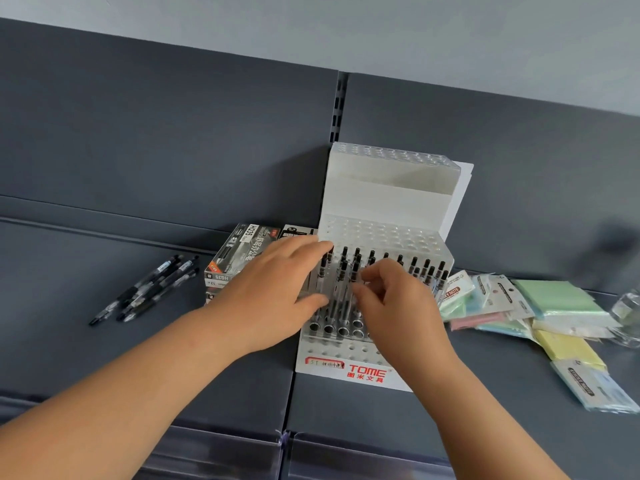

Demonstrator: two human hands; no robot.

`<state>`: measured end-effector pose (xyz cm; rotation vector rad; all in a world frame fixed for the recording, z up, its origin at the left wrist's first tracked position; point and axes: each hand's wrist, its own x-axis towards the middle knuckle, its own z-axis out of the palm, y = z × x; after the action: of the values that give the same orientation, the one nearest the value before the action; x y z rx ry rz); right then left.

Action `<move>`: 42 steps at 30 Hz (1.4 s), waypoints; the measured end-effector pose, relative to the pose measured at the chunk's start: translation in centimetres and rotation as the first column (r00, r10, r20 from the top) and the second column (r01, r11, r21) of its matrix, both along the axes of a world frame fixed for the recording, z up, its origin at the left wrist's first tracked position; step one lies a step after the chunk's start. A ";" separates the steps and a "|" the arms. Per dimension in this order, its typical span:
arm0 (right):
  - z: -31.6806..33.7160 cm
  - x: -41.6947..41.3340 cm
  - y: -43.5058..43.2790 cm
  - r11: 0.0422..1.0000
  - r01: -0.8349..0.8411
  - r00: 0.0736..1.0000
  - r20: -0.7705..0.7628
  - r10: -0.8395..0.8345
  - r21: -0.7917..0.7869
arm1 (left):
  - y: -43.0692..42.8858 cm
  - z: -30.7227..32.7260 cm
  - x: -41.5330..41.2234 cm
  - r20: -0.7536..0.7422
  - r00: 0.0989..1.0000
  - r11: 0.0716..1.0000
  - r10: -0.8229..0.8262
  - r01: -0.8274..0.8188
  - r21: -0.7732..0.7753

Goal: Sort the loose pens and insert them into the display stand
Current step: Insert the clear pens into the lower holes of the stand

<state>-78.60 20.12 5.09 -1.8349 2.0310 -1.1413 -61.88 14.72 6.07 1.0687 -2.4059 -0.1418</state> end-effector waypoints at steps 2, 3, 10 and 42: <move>0.4 0.0 0.3 1.000 0.020 0.999 -0.049 -0.021 -0.010 | 0.0 0.0 0.0 -0.013 1.000 1.000 0.002 -0.002 0.000; 0.8 0.2 0.4 0.998 0.033 0.996 -0.081 -0.037 -0.053 | 0.0 0.1 0.0 -0.018 1.000 1.000 0.006 -0.005 0.005; 2.3 4.2 -0.3 0.935 -0.057 0.967 -0.253 -0.035 -0.349 | -1.1 0.5 3.7 -0.016 0.995 0.995 0.096 -0.097 -0.022; -8.8 26.3 -14.4 0.910 -0.098 0.916 -0.322 0.241 0.403 | -14.4 -10.6 24.3 0.414 0.890 0.916 0.189 -0.312 0.253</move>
<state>-52.28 5.75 -3.73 -2.0735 2.0284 -0.3361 -37.63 0.30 -4.55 1.6877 -2.6075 -0.2526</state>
